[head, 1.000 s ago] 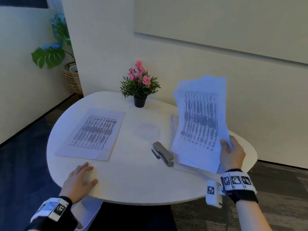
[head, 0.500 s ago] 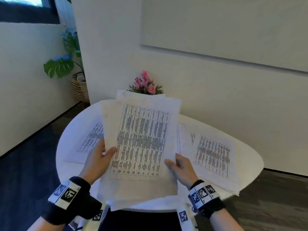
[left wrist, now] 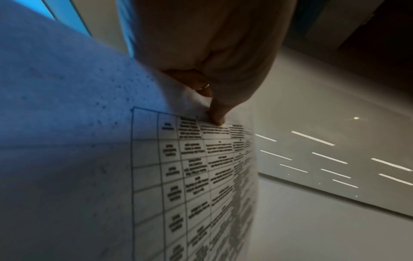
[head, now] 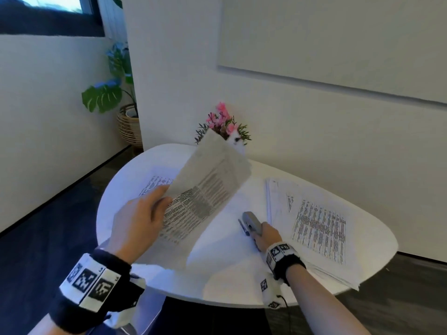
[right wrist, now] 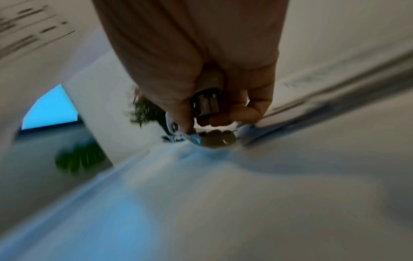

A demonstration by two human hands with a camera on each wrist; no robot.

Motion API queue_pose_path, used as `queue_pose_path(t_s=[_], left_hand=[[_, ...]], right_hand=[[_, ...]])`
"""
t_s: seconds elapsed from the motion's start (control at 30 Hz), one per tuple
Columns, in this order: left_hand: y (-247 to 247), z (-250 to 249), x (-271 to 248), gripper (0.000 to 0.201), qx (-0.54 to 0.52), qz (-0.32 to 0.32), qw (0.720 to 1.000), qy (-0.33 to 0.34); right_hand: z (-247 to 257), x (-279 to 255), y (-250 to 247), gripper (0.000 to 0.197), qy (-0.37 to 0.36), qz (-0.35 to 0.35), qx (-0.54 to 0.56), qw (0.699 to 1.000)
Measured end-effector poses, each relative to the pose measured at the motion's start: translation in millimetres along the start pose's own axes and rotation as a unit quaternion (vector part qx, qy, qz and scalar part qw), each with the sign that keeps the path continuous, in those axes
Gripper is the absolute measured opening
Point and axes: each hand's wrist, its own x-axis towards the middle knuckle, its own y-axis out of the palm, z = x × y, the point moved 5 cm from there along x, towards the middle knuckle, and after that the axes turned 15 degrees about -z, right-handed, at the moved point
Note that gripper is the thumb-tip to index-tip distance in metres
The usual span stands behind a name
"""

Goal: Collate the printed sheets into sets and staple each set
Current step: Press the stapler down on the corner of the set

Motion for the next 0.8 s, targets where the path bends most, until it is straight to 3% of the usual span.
queue_pose_path(t_s=[0.07,0.17,0.27,0.33,0.37,0.57,0.8], left_hand=[[-6.8,-10.5,5.0,0.016,0.006,-0.007,1.0,0.029],[-13.4,-23.3,15.2,0.016,-0.07,-0.024,0.997,0.027],[2.8,-17.6,24.6,0.023,-0.124,-0.018,0.991,-0.049],[29.9,-3.9,20.8,0.032,-0.103,0.032,0.987,-0.121],[45.4,2.6,14.2,0.036,-0.084,0.065,0.985,-0.138],[115.1,9.6,-48.9,0.039,0.011,0.296,0.95,-0.094],[143.2,31.0,-109.2,0.047,0.125,0.488,0.858,-0.099]], right_hand=[[-0.4,-9.3,-16.0,0.02,0.044,-0.062,0.139,0.987],[1.6,-33.7,-60.0,0.016,0.088,-0.153,0.368,0.913],[-9.5,-45.6,-95.5,0.023,0.142,-0.186,0.515,0.824],[-19.9,-49.1,-110.7,0.011,0.168,-0.192,0.556,0.791],[-23.5,-52.4,-117.6,0.013,0.174,-0.193,0.567,0.781],[-29.4,-71.2,-140.1,0.009,0.147,-0.204,0.549,0.797],[-32.7,-83.8,-79.2,0.028,0.124,-0.064,0.394,0.908]])
